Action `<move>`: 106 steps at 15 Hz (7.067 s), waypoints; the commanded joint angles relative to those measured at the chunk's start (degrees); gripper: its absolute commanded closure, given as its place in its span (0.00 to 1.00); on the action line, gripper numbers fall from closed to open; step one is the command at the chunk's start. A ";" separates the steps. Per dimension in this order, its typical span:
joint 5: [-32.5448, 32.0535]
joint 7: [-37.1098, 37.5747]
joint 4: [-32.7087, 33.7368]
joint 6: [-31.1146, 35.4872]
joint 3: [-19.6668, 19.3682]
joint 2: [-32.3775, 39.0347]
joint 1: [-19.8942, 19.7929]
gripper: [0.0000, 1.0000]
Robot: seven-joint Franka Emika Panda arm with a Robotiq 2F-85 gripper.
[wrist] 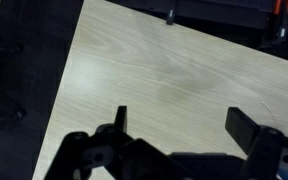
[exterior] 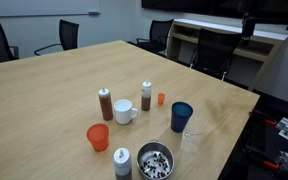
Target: Pour the contents of the blue cup into the white mug
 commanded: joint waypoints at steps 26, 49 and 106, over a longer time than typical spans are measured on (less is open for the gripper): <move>37.41 20.74 3.54 3.97 -3.12 21.18 -1.13 0.00; 77.00 16.59 6.71 3.04 -1.77 44.61 -2.60 0.00; 81.73 15.73 29.74 -13.52 0.15 72.63 -1.57 0.00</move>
